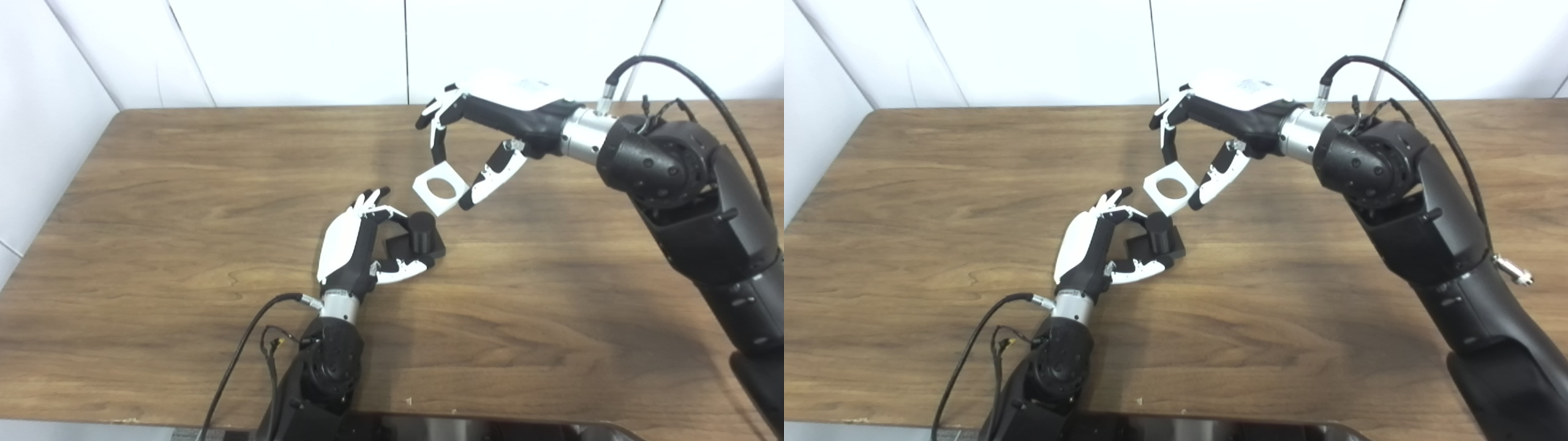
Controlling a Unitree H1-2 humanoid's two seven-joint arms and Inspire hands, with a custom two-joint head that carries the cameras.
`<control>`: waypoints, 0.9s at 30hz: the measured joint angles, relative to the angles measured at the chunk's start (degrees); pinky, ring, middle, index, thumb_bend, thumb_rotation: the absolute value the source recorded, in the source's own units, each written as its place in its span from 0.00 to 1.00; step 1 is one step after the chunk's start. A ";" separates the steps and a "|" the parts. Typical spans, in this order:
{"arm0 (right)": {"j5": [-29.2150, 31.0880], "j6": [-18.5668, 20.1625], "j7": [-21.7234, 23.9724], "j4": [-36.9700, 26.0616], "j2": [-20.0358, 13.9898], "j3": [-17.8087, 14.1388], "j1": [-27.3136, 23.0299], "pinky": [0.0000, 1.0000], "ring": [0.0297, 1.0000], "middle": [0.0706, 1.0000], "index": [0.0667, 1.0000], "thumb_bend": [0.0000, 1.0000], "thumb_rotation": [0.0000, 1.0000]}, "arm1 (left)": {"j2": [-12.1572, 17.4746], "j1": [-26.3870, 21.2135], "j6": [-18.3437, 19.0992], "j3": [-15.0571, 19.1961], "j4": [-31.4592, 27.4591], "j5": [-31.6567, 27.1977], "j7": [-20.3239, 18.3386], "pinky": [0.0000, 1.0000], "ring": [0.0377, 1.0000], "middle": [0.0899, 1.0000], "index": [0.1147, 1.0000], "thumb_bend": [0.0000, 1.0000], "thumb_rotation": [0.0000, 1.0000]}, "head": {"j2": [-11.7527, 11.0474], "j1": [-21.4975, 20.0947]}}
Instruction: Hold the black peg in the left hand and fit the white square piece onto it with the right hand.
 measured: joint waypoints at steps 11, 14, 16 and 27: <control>-0.67 0.10 -0.15 2.73 1.66 0.27 0.54 0.95 0.89 0.80 0.44 0.52 0.14 | -0.17 -0.01 0.50 -0.23 -0.02 0.05 0.19 1.00 1.00 0.94 0.42 0.52 0.09 | 0.44 0.61; -1.09 0.15 -0.15 2.78 1.68 0.28 0.60 0.96 0.89 0.80 0.44 0.52 0.14 | -0.21 -0.02 0.83 -0.30 -0.02 0.09 0.28 1.00 1.00 0.94 0.42 0.52 0.09 | 0.62 0.88; -1.32 0.14 -0.15 2.92 1.78 0.30 0.60 0.96 0.89 0.80 0.44 0.52 0.14 | -0.32 -0.03 1.04 -0.33 -0.03 0.10 0.43 1.00 1.00 0.94 0.42 0.52 0.09 | 0.62 0.97; -2.59 0.27 -0.36 6.05 3.74 0.75 0.61 0.98 0.91 0.80 0.44 0.52 0.14 | -0.37 -0.06 1.50 -0.52 -0.08 0.06 0.64 1.00 1.00 0.94 0.42 0.52 0.09 | 0.79 1.23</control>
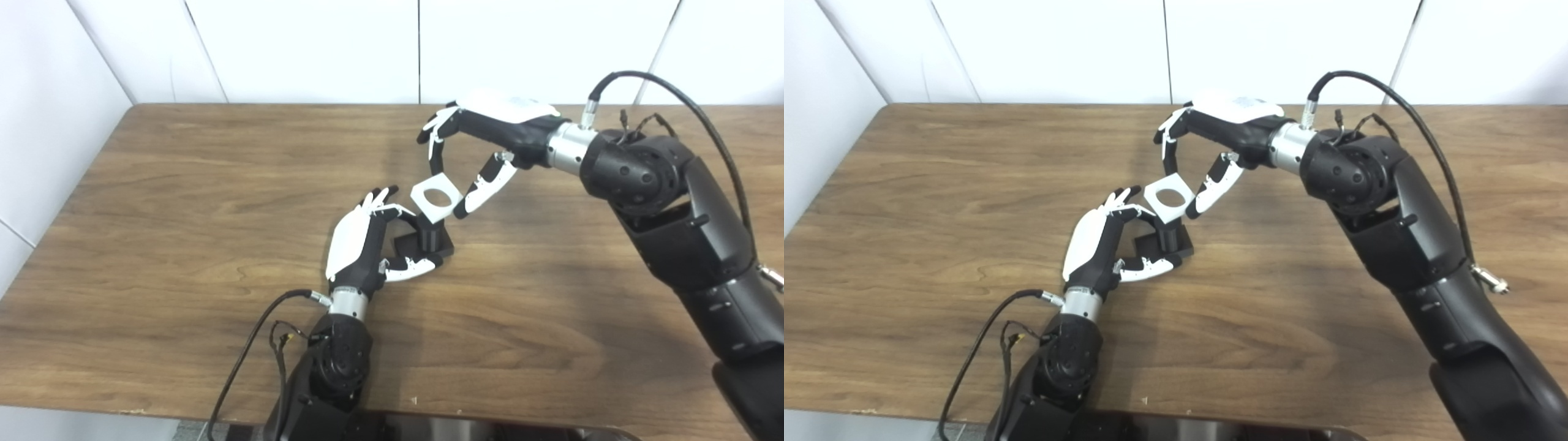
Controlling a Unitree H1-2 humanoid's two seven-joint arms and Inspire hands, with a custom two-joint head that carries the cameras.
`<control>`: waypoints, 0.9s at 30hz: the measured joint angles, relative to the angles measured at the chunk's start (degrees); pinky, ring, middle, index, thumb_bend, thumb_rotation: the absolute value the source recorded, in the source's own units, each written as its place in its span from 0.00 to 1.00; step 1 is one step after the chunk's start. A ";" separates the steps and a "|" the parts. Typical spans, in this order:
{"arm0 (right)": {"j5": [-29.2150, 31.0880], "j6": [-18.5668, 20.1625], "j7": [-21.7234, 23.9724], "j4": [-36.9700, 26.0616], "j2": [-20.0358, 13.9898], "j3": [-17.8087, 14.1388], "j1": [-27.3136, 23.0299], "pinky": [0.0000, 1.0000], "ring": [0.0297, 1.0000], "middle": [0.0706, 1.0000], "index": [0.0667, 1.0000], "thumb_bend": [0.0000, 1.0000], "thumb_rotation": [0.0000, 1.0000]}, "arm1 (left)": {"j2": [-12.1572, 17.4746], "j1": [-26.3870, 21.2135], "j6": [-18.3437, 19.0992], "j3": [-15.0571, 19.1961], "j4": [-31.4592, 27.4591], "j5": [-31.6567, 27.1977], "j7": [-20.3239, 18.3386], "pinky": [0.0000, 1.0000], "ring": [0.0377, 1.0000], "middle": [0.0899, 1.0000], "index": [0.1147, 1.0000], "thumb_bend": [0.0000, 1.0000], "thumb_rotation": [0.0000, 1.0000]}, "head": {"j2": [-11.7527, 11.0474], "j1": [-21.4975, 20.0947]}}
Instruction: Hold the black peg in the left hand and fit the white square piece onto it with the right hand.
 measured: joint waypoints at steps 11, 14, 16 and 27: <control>-0.59 0.26 -0.21 0.61 0.63 -0.05 0.06 0.99 0.92 0.81 0.44 0.52 0.13 | -0.05 0.00 0.29 -0.10 -0.24 0.03 0.01 1.00 1.00 0.94 0.42 0.52 0.09 | 0.53 0.44; -0.56 0.25 -0.36 0.87 0.90 -0.05 0.19 1.00 0.93 0.81 0.44 0.52 0.13 | -0.06 0.01 0.31 -0.12 -0.25 0.02 0.02 1.00 1.00 0.94 0.42 0.52 0.09 | 0.62 0.79; -0.54 0.24 -0.37 0.88 1.00 -0.01 0.49 0.98 0.93 0.81 0.44 0.52 0.13 | -0.07 0.04 0.33 -0.15 -0.28 0.02 0.05 1.00 1.00 0.94 0.42 0.52 0.09 | 0.62 0.79; -0.72 0.23 -0.38 1.67 1.37 0.12 1.48 0.99 0.92 0.81 0.44 0.52 0.13 | -0.14 0.06 0.66 -0.22 -0.39 0.00 0.10 1.00 1.00 0.94 0.42 0.52 0.09 | 0.79 0.88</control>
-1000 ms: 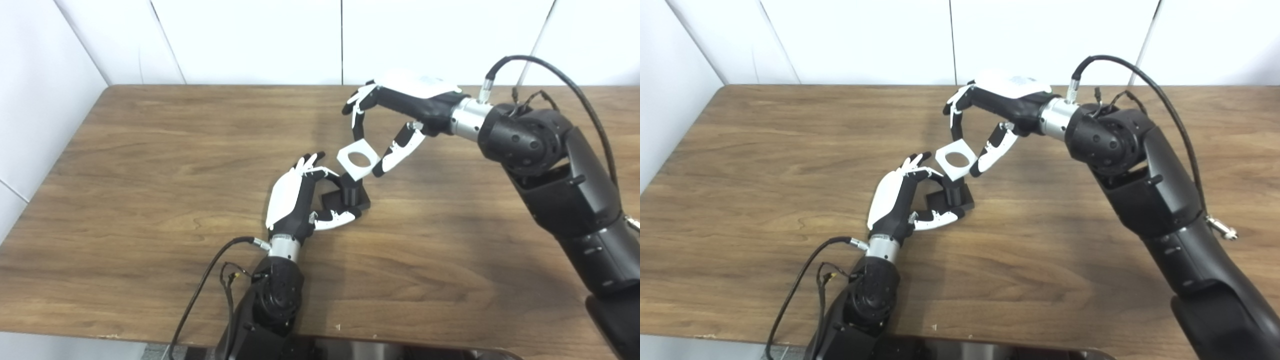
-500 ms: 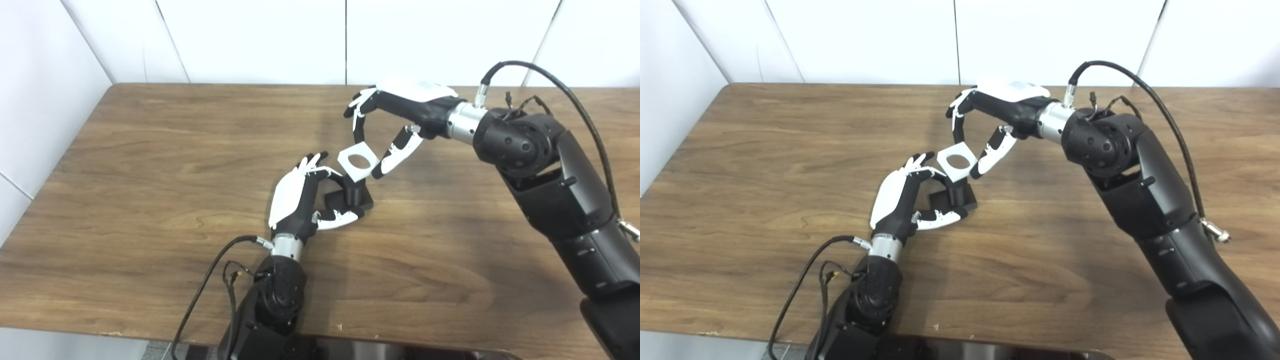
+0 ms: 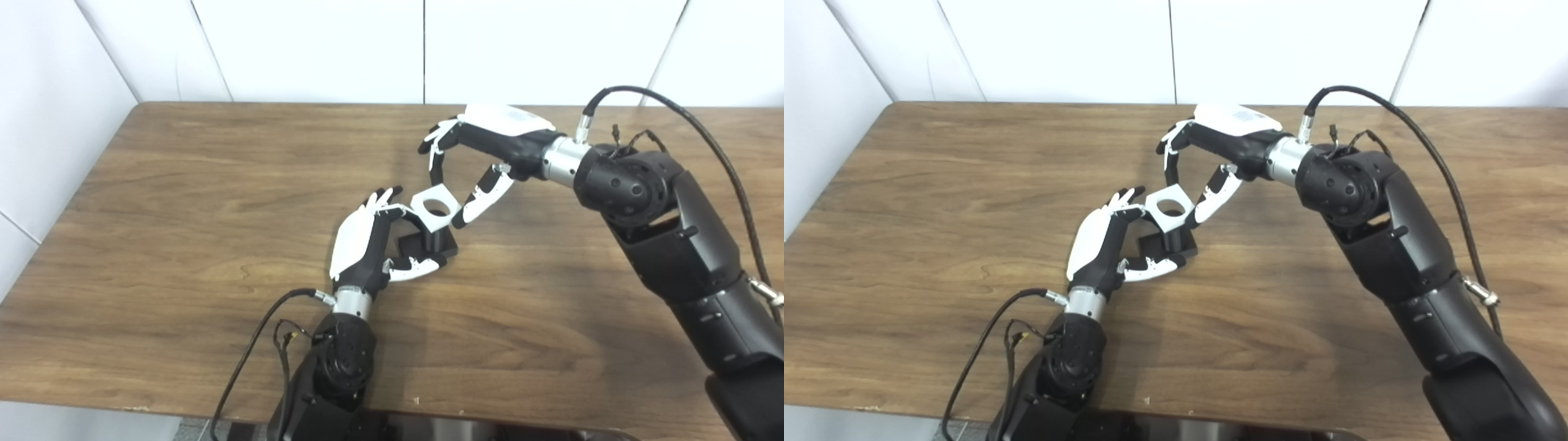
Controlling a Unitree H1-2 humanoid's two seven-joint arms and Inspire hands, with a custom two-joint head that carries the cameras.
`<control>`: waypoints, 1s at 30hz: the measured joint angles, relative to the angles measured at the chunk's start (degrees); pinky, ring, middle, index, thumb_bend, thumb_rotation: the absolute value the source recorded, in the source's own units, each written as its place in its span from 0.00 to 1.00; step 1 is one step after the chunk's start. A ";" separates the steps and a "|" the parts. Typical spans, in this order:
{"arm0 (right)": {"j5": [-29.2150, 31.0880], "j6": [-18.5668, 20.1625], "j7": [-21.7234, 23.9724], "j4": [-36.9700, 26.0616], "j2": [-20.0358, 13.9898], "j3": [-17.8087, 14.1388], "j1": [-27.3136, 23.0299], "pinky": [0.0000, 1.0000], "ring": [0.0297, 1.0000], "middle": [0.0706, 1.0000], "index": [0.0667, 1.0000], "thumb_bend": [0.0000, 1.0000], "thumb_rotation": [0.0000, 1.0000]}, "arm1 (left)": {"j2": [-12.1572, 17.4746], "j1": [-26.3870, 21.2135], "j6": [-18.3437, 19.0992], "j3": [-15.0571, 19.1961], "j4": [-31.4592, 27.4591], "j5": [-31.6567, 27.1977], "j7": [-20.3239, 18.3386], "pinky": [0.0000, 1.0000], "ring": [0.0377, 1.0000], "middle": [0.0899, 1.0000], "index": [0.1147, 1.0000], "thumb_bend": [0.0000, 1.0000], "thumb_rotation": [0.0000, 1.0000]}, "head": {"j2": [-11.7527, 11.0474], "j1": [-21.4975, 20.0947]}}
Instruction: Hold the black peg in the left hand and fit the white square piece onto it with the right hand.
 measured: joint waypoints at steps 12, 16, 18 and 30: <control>-0.20 -0.29 -0.91 0.97 -0.01 0.30 0.11 0.96 0.91 0.81 0.44 0.52 0.13 | -0.04 -0.01 0.02 0.00 0.00 0.00 0.07 1.00 1.00 0.95 0.42 0.52 0.09 | 0.09 0.18; -0.20 -0.29 -0.92 1.18 -0.01 0.50 0.12 0.98 0.91 0.81 0.44 0.52 0.13 | -0.05 -0.01 0.04 0.00 0.00 0.00 0.07 1.00 1.00 0.95 0.42 0.52 0.09 | 0.09 0.44; -0.18 -0.29 -1.09 1.51 -0.01 0.52 0.12 0.98 0.91 0.80 0.44 0.52 0.13 | -0.06 -0.01 0.06 0.00 0.00 0.00 0.07 1.00 1.00 0.94 0.42 0.52 0.09 | 0.09 0.53; -0.19 -0.50 -2.37 3.84 0.23 1.21 0.25 1.00 0.92 0.80 0.44 0.52 0.13 | -0.43 -0.02 0.59 -0.05 -0.05 0.08 0.18 1.00 1.00 0.94 0.42 0.52 0.09 | 0.09 1.32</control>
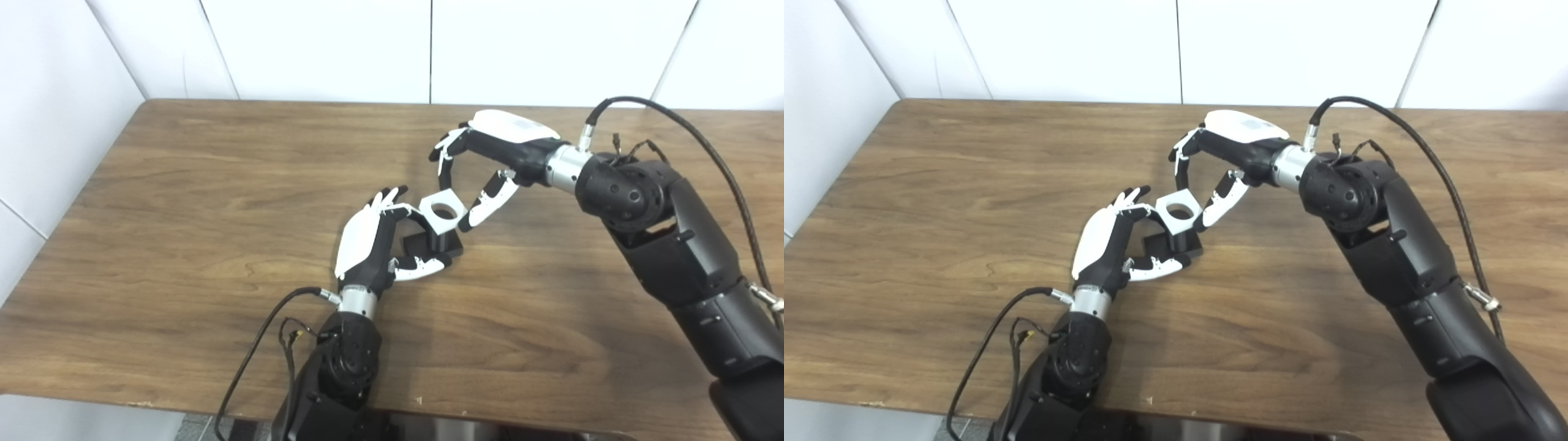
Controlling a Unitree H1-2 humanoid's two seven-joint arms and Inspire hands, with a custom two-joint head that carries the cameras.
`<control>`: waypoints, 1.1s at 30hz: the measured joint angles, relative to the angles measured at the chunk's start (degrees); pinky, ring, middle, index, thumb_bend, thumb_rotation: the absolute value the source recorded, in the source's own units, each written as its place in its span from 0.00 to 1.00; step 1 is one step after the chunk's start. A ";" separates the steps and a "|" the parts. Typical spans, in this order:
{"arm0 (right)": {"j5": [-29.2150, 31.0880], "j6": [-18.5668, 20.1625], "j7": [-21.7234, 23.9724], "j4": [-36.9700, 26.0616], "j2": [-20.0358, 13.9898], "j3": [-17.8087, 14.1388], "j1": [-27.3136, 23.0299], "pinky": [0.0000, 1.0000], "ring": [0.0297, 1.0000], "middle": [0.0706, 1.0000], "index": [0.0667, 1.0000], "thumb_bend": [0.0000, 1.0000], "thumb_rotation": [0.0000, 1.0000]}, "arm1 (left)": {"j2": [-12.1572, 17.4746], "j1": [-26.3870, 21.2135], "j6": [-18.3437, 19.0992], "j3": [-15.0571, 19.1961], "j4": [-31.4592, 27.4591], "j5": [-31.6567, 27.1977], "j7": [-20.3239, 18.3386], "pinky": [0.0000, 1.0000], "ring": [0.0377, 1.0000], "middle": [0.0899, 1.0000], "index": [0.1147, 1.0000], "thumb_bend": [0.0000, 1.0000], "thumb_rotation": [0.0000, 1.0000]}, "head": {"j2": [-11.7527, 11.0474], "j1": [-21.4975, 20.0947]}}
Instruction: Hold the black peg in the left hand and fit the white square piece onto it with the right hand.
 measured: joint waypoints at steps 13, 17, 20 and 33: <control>-0.01 0.00 -0.21 1.19 0.19 0.57 0.00 1.00 0.92 0.80 0.44 0.52 0.13 | -0.42 -0.01 0.85 -0.41 -0.03 0.28 0.76 1.00 1.00 0.94 0.42 0.52 0.09 | 0.26 1.14; 0.02 0.00 -0.21 1.90 0.49 0.71 0.00 1.00 0.93 0.80 0.44 0.52 0.13 | -0.45 0.00 1.23 -0.62 -0.14 0.30 1.05 1.00 1.00 0.95 0.42 0.52 0.09 | 0.35 1.32; 0.06 0.00 -0.21 3.03 0.69 0.83 0.00 0.99 0.93 0.80 0.44 0.52 0.13 | -0.46 0.00 1.40 -0.70 -0.21 0.30 1.10 1.00 1.00 0.94 0.42 0.52 0.09 | 0.44 1.49; 0.27 -0.05 -0.21 3.42 1.05 1.05 0.01 1.00 0.94 0.80 0.44 0.52 0.13 | -0.66 0.28 1.62 -0.84 -0.69 0.11 1.35 1.00 1.00 0.94 0.42 0.52 0.09 | 0.97 1.50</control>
